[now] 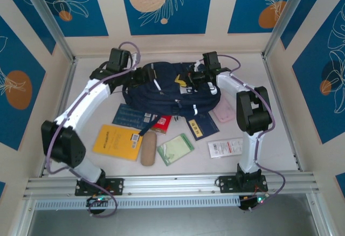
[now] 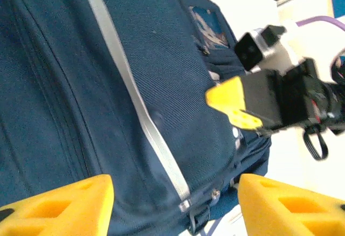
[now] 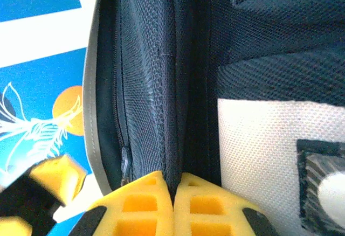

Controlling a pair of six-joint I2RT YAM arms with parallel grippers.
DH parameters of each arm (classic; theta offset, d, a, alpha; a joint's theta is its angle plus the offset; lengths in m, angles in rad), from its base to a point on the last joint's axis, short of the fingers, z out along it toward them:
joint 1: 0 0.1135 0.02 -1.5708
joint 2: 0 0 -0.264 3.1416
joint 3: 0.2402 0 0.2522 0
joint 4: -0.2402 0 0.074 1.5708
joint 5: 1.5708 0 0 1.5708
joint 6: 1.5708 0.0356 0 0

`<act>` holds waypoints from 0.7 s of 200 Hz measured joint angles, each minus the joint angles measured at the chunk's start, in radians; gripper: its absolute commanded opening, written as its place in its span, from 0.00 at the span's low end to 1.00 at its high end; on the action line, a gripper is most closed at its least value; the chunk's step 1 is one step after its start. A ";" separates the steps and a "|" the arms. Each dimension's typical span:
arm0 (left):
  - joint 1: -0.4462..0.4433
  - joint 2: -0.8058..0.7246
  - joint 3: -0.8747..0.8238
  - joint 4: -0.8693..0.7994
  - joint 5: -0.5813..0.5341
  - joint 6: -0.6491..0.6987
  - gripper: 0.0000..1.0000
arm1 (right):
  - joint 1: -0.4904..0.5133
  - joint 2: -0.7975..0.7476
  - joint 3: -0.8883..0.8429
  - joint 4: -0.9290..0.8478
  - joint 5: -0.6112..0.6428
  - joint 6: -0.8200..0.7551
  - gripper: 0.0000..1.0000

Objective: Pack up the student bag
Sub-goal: Unzip the student bag at the top-center of the table.

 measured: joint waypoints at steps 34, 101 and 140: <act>-0.119 -0.175 -0.134 0.007 -0.079 0.058 0.48 | -0.012 -0.040 -0.006 0.005 0.069 0.095 0.00; -0.401 -0.208 -0.526 0.222 -0.330 0.104 0.54 | -0.016 -0.063 -0.005 0.019 0.124 0.203 0.00; -0.417 -0.208 -0.644 0.427 -0.406 0.198 0.54 | -0.013 -0.063 -0.005 0.019 0.124 0.217 0.00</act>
